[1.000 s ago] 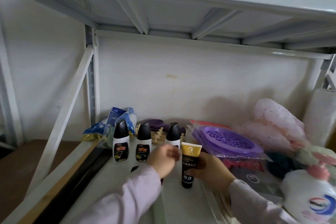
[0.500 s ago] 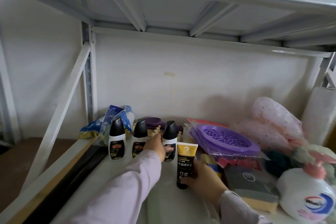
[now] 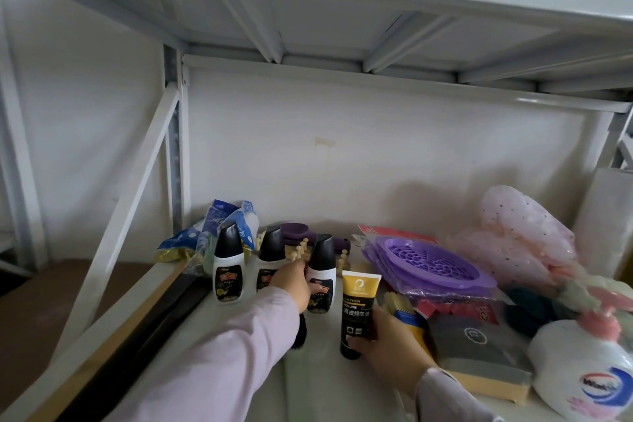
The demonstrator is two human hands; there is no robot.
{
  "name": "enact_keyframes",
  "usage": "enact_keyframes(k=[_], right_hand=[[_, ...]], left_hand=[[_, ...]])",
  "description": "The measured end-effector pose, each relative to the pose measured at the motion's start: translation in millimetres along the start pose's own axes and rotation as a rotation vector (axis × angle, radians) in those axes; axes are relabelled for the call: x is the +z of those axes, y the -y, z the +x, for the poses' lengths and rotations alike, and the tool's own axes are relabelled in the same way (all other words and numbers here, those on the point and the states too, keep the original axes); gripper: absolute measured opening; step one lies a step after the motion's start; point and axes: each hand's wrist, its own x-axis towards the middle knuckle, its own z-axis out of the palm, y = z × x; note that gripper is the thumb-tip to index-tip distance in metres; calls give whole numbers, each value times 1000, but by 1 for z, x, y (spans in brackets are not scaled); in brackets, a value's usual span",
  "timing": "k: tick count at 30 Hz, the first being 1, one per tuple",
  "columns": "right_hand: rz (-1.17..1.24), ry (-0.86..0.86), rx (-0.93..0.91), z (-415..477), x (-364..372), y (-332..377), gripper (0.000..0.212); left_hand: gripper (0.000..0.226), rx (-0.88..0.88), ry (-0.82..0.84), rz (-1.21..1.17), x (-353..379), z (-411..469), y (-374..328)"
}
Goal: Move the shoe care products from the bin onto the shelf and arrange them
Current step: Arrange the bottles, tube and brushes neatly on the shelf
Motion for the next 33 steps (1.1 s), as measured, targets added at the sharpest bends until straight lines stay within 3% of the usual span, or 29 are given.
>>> enact_keyframes(k=[6,11,15,20,23,27,33], right_hand=[[-2,-23,-24,-9,1,3,42],[34,-5,12,-11,4,1,43],[239,-28,147,-13,6,-5,64],[34,-191,122,-32,-2,-1,18],[14,-73,80,-39,6,13,31],[23,3,-10,-45,24,34,21],[-148,-50,-116,-52,53,59,52]], left_hand=[[48,3,12,-64,-4,-8,10],[48,90,-91,-81,-22,-27,24],[34,203,-151,-70,-42,-54,33],[18,260,-149,49,-62,-79,55],[33,223,-133,121,-66,-90,69],[35,109,-85,208,-66,-103,75],[44,0,63,365,-60,-125,76]])
